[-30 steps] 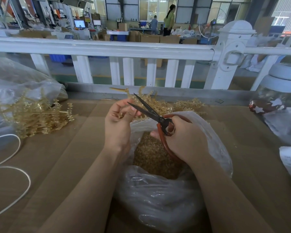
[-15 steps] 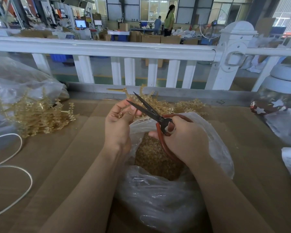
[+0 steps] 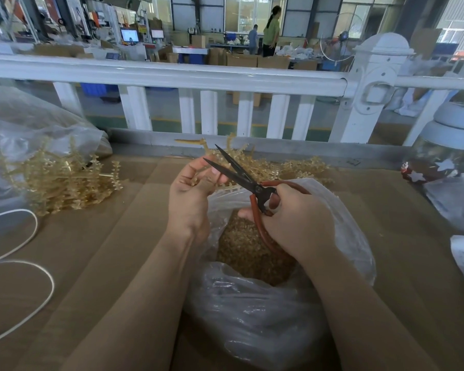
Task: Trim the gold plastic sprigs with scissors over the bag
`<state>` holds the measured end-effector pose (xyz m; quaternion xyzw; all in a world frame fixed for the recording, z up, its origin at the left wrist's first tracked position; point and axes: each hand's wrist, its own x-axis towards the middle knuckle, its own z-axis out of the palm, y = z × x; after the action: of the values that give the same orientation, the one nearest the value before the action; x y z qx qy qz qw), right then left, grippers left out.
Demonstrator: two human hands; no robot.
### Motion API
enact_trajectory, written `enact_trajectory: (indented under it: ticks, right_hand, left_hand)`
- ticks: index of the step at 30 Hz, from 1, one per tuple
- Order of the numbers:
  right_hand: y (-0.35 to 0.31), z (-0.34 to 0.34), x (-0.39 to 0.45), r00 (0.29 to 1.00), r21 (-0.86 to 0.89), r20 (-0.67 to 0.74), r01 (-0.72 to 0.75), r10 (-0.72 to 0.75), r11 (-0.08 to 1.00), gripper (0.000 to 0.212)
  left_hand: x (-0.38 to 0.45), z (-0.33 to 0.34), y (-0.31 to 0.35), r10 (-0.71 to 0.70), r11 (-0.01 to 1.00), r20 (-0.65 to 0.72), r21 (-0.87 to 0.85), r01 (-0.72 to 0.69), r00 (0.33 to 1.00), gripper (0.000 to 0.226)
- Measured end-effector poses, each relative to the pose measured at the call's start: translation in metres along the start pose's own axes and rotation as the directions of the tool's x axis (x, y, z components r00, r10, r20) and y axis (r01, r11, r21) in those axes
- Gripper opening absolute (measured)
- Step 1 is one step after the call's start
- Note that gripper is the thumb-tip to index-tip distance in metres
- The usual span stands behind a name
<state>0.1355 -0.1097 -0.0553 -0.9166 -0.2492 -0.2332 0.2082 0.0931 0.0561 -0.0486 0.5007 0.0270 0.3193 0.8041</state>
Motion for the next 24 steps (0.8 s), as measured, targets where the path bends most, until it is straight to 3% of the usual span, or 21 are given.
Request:
enact_trajectory:
  ticks: [6, 9, 12, 18, 24]
  right_hand:
    - [0.002, -0.002, 0.002, 0.997, 0.089, 0.072, -0.011, 0.005, 0.996, 0.081]
    - [0.005, 0.001, 0.003, 0.993, 0.123, 0.117, -0.027, 0.012, 0.992, 0.072]
    - [0.004, 0.000, 0.002, 0.997, 0.139, 0.068, -0.048, 0.039, 0.989, 0.059]
    - [0.001, 0.000, 0.002, 0.995, 0.154, 0.089, -0.056, 0.042, 0.986, 0.056]
    - [0.000, 0.001, 0.002, 0.993, 0.115, 0.094, -0.083, 0.072, 0.990, 0.057]
  left_hand:
    - [0.002, 0.007, 0.001, 0.004, 0.999, -0.045, 0.038, -0.002, 0.999, 0.023]
    - [0.001, 0.012, 0.002, 0.056, 0.994, -0.071, 0.097, -0.049, 0.996, 0.021]
    - [0.001, 0.015, 0.000, 0.098, 0.990, -0.110, 0.111, -0.086, 0.989, 0.017]
    - [-0.003, 0.021, -0.002, 0.122, 0.979, -0.086, 0.174, -0.106, 0.989, 0.019]
    - [-0.004, 0.021, -0.002, 0.084, 0.993, -0.076, 0.093, -0.077, 0.994, 0.024]
